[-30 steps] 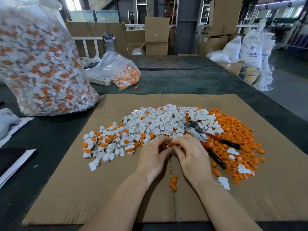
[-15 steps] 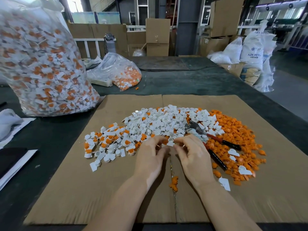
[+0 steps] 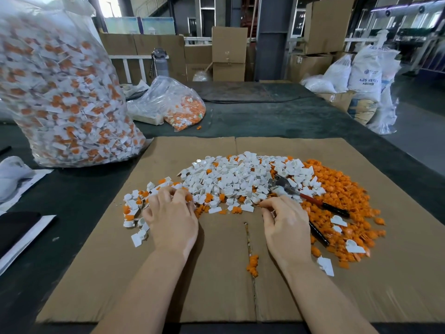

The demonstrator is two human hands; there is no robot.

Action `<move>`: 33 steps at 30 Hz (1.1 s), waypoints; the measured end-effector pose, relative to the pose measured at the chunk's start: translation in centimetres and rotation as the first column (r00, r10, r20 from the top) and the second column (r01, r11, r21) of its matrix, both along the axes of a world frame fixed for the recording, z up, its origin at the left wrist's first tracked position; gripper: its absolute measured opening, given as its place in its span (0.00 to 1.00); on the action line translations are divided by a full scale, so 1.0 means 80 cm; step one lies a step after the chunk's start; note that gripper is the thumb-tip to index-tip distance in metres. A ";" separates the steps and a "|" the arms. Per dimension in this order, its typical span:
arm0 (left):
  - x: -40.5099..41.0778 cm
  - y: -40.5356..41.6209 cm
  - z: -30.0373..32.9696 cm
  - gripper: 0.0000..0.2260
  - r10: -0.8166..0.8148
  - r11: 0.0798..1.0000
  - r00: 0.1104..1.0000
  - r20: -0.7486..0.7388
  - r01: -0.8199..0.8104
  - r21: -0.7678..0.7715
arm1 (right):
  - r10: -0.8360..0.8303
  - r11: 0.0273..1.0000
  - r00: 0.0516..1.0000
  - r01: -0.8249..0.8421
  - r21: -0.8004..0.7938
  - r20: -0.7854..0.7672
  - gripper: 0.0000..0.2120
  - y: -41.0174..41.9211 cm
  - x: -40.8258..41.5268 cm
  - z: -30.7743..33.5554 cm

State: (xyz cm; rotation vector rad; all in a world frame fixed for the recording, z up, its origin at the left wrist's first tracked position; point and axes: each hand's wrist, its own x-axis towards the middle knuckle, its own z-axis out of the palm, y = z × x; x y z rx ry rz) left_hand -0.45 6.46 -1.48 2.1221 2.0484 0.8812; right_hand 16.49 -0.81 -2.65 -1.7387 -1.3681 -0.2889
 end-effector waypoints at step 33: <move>0.093 -0.001 -0.013 0.05 -0.462 0.877 0.868 0.182 0.478 -0.053 | -0.311 0.910 0.935 0.345 -0.231 0.173 0.09 0.007 -0.004 -0.008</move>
